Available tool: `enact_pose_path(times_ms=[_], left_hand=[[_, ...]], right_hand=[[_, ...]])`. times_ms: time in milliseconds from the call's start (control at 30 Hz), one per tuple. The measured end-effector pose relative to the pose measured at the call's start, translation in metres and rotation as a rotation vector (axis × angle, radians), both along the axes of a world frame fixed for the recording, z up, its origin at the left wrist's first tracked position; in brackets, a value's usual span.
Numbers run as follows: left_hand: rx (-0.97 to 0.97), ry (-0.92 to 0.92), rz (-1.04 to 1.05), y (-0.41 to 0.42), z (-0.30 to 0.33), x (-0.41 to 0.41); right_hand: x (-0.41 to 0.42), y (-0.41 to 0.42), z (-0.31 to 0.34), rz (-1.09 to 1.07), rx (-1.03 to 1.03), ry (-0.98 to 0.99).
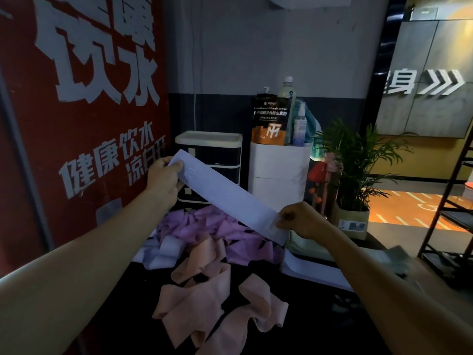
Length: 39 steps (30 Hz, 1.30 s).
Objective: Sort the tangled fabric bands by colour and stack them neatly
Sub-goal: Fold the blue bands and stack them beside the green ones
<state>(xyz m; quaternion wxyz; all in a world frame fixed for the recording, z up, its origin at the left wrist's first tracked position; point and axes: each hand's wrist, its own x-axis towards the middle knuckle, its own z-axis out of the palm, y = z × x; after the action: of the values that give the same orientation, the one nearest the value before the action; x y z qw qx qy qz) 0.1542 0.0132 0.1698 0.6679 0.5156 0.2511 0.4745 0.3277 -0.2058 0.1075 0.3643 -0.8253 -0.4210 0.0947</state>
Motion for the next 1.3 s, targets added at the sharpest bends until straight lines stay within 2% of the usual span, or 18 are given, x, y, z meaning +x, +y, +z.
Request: enact_pose_path(times_ms=[100, 200, 533, 600, 833, 1000, 1167, 1300], left_hand=[[-0.044, 0.036, 0.005, 0.001, -0.013, 0.005], [-0.075, 0.077, 0.009, 0.003, -0.024, 0.009], [-0.088, 0.134, -0.039, -0.014, -0.052, 0.023], [-0.094, 0.149, -0.048, -0.020, -0.057, 0.029], [-0.114, 0.206, -0.138, -0.066, -0.075, 0.062], [-0.106, 0.273, -0.203, -0.099, -0.100, 0.092], [-0.043, 0.427, -0.284, -0.123, -0.120, 0.116], [0.081, 0.525, -0.295, -0.133, -0.139, 0.133]], right_hand=[[0.004, -0.003, -0.008, -0.028, 0.040, 0.034], [0.009, -0.007, -0.016, -0.059, 0.032, -0.021], [0.011, -0.041, -0.031, 0.015, -0.171, -0.139], [0.013, -0.052, -0.032, -0.039, -0.163, -0.102], [0.021, -0.108, -0.041, -0.251, -0.111, 0.252], [0.036, -0.154, -0.054, -0.352, -0.115, 0.259], [0.052, -0.187, -0.066, -0.525, 0.033, 0.323], [0.066, -0.205, -0.073, -0.638, 0.060, 0.272]])
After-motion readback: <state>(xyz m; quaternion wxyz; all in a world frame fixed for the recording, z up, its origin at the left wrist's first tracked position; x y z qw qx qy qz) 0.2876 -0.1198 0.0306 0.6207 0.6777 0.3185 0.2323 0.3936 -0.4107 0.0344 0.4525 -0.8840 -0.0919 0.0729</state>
